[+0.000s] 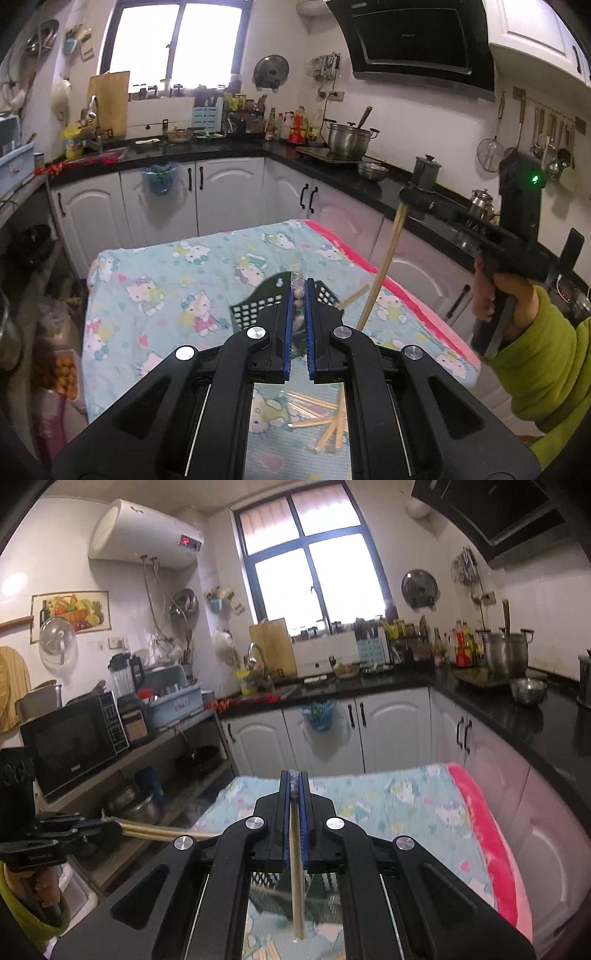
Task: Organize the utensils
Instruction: 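Raise the left gripper's chopsticks over the green holder while the right gripper carries its pair there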
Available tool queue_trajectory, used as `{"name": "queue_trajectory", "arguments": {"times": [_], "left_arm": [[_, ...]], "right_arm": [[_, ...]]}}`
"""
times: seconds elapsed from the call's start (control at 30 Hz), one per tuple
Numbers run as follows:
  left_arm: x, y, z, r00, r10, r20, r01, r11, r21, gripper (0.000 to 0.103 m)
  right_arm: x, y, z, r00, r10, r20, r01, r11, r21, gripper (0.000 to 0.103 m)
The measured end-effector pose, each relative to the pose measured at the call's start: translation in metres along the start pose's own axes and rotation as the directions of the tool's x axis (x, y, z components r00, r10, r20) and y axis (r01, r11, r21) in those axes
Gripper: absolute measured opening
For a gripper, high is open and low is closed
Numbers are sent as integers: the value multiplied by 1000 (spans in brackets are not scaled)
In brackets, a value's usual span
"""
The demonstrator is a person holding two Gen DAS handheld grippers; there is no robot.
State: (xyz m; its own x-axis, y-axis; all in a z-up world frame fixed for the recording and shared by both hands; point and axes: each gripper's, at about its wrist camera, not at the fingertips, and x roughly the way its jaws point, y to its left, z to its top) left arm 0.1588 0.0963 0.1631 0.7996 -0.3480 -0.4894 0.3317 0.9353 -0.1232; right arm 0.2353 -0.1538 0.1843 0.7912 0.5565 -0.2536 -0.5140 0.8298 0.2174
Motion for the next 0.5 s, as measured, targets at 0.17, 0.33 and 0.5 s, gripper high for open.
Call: {"name": "queue_trajectory", "arguments": {"times": [0.17, 0.33, 0.5], "left_arm": [[4, 7, 9, 999, 11, -35, -10, 1000, 23, 3], [11, 6, 9, 996, 20, -85, -16, 998, 53, 3], [19, 5, 3, 992, 20, -123, -12, 998, 60, 3]], "right_arm": [[5, -1, 18, 999, -11, 51, 12, 1000, -18, 4], [18, -5, 25, 995, -37, 93, 40, 999, -29, 4], [32, -11, 23, 993, -52, 106, 54, 998, -16, 4]]}}
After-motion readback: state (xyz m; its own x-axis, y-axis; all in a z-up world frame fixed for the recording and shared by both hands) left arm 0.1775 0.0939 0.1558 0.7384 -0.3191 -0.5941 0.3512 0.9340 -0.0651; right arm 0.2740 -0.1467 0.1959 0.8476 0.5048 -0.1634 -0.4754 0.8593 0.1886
